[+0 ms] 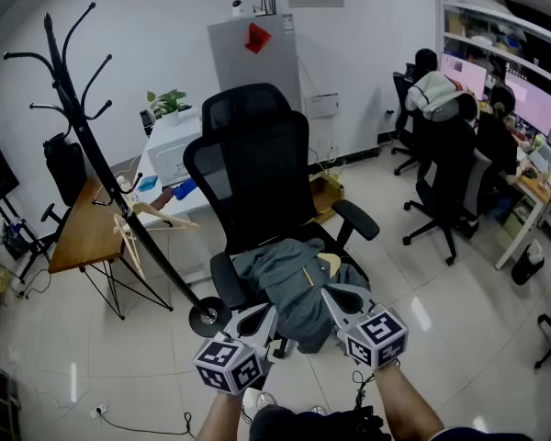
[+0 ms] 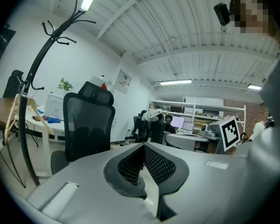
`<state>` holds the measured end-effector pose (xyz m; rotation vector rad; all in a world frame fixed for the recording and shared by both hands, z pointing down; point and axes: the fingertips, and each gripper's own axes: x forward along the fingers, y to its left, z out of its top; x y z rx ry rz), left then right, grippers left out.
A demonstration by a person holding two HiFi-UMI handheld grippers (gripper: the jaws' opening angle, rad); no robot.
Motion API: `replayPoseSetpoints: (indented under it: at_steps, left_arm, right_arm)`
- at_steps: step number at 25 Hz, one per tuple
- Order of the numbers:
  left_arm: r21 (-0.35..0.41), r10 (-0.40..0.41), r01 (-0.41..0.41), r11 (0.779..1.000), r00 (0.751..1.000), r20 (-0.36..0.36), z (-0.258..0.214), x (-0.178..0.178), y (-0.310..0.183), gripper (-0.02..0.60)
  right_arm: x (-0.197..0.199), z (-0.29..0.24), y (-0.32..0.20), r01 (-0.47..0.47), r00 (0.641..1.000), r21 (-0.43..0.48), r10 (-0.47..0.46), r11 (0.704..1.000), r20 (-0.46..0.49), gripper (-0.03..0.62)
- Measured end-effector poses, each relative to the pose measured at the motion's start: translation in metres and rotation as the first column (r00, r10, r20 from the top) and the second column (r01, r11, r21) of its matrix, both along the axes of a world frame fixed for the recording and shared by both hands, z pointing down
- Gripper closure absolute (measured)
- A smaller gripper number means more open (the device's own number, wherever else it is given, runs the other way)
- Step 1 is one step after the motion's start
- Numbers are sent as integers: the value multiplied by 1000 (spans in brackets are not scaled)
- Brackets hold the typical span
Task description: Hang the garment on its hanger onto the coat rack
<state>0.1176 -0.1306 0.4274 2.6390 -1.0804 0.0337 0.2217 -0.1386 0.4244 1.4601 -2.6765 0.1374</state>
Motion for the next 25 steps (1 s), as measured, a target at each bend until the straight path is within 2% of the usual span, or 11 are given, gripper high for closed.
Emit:
replayPoseSetpoints:
  at_steps: [5, 11, 14, 18, 25]
  left_arm:
    - [-10, 35, -35, 999, 999, -4, 6, 2, -17, 589]
    - [-31, 131, -131, 991, 991, -17, 17, 14, -50, 589]
    - [-28, 183, -183, 983, 983, -6, 23, 21, -66, 589]
    - [-35, 244, -243, 969, 970, 4, 38, 27, -86, 589]
    - [-113, 321, -318, 941, 947, 9, 74, 39, -105, 589]
  right_arm:
    - [6, 5, -14, -52, 999, -2, 52, 999, 1, 595]
    - [24, 21, -36, -175, 984, -44, 174, 984, -22, 592]
    - [33, 29, -49, -245, 969, -63, 243, 967, -32, 559]
    - [37, 48, -61, -321, 947, -95, 316, 942, -63, 557]
    - [45, 105, -69, -410, 912, -217, 394, 886, -115, 553]
